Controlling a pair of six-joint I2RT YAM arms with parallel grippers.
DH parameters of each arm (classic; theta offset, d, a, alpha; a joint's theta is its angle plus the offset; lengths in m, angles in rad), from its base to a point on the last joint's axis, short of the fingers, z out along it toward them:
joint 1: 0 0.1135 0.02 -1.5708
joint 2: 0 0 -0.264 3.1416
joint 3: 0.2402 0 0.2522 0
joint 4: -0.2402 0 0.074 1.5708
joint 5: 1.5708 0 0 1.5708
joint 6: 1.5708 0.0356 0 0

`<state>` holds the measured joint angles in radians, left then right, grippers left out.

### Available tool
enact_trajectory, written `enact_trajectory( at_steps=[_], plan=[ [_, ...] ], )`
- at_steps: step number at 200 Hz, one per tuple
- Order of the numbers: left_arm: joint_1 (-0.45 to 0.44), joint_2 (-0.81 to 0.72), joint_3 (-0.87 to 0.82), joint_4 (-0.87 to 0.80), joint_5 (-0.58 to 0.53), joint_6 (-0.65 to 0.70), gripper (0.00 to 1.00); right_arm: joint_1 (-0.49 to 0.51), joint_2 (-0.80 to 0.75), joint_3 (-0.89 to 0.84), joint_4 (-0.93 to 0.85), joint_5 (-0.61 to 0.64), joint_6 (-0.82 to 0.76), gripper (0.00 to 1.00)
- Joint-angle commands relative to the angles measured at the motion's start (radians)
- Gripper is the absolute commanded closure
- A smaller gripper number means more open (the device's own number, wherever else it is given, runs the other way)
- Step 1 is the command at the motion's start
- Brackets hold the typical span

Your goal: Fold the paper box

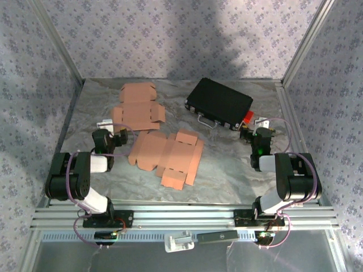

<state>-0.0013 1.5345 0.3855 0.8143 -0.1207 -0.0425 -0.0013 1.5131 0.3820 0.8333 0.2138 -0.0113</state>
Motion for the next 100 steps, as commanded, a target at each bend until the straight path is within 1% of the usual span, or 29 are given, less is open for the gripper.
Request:
enact_trajectory(
  at_steps=[1,61,72,86,100],
  plan=[
    [0.001,0.002,0.021,0.017,-0.007,0.008,0.00,0.004,0.006,-0.008,0.007,0.016,0.016,0.01],
    [0.001,0.002,0.021,0.017,-0.008,0.008,0.00,0.004,0.007,-0.008,0.007,0.016,0.017,0.01],
    [0.000,0.000,0.014,0.025,0.011,0.015,0.00,0.003,0.006,-0.009,0.008,0.018,0.017,0.01],
    [-0.001,-0.013,-0.027,0.083,0.052,0.031,0.00,0.005,0.002,-0.014,0.019,0.016,0.013,0.01],
    [-0.013,-0.087,-0.100,0.163,0.028,0.037,0.00,0.016,-0.057,-0.017,-0.024,0.018,0.001,0.01]
  ],
)
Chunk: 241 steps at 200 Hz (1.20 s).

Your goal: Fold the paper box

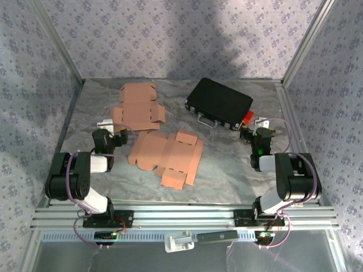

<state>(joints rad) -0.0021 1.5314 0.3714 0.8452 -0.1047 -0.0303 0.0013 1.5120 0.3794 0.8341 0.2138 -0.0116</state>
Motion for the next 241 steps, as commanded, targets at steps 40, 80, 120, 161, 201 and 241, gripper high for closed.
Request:
enact_trajectory(
  at_steps=[40,80,120,161,201,241],
  plan=[
    [-0.139,-0.605,-0.143,-0.184,-0.143,0.047,0.00,0.034,-0.307,0.062,-0.409,0.077,0.102,0.01],
    [-0.314,-0.884,0.189,-0.596,-0.248,0.077,0.01,0.136,-0.724,0.311,-0.829,0.083,0.189,0.01],
    [-0.370,-0.510,0.843,-1.454,-0.126,-0.497,0.00,0.137,-0.696,0.722,-1.424,-0.165,0.620,0.01],
    [-0.544,-0.329,0.858,-1.590,0.087,-0.666,0.40,0.314,-0.614,0.844,-1.703,-0.255,0.587,0.01],
    [-0.814,-0.382,0.546,-1.474,-0.064,-0.901,0.53,0.826,-0.570,0.507,-1.525,-0.023,0.826,0.12],
    [-0.847,-0.409,0.389,-1.392,-0.046,-0.956,0.59,0.921,-0.474,0.315,-1.264,-0.093,0.917,0.22]
  ],
)
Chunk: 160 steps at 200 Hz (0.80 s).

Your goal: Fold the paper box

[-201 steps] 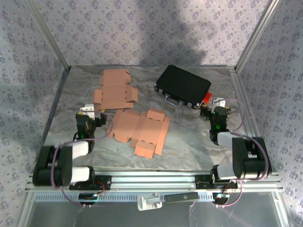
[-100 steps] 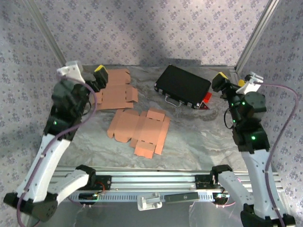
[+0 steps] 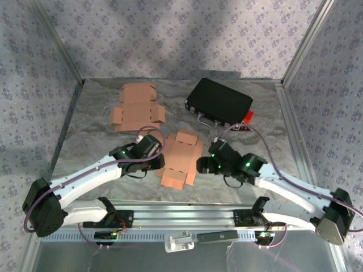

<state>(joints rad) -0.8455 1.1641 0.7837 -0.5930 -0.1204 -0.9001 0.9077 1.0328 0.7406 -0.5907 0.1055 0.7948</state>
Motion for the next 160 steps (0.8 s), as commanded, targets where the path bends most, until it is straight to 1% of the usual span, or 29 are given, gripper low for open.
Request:
enact_trajectory(
  at_steps=[1,16,25,35,48,79,96,122,160],
  plan=[
    [-0.003,-0.042,-0.025,0.045,-0.031,-0.086,0.59,0.014,0.004,-0.050,0.166,0.015,0.112,0.22],
    [-0.004,-0.054,-0.064,0.077,0.003,-0.108,0.53,0.007,0.006,-0.085,0.221,-0.003,0.129,0.22],
    [-0.004,-0.051,-0.107,0.144,0.056,-0.128,0.51,-0.001,0.009,-0.102,0.251,-0.015,0.137,0.23],
    [-0.012,-0.043,-0.156,0.229,0.098,-0.151,0.50,-0.016,0.019,-0.119,0.287,-0.041,0.142,0.24],
    [-0.031,-0.031,-0.197,0.305,0.106,-0.169,0.49,-0.033,0.041,-0.132,0.327,-0.082,0.142,0.24],
    [-0.033,0.021,-0.253,0.464,0.140,-0.158,0.47,-0.053,0.102,-0.141,0.387,-0.155,0.157,0.25],
    [-0.032,0.051,-0.259,0.475,0.137,-0.155,0.47,-0.056,0.120,-0.142,0.403,-0.170,0.170,0.25],
    [-0.032,0.074,-0.295,0.556,0.160,-0.152,0.48,-0.059,0.128,-0.145,0.411,-0.175,0.175,0.25],
    [-0.032,0.086,-0.316,0.567,0.162,-0.150,0.49,-0.070,0.141,-0.154,0.423,-0.191,0.179,0.25]
  ],
)
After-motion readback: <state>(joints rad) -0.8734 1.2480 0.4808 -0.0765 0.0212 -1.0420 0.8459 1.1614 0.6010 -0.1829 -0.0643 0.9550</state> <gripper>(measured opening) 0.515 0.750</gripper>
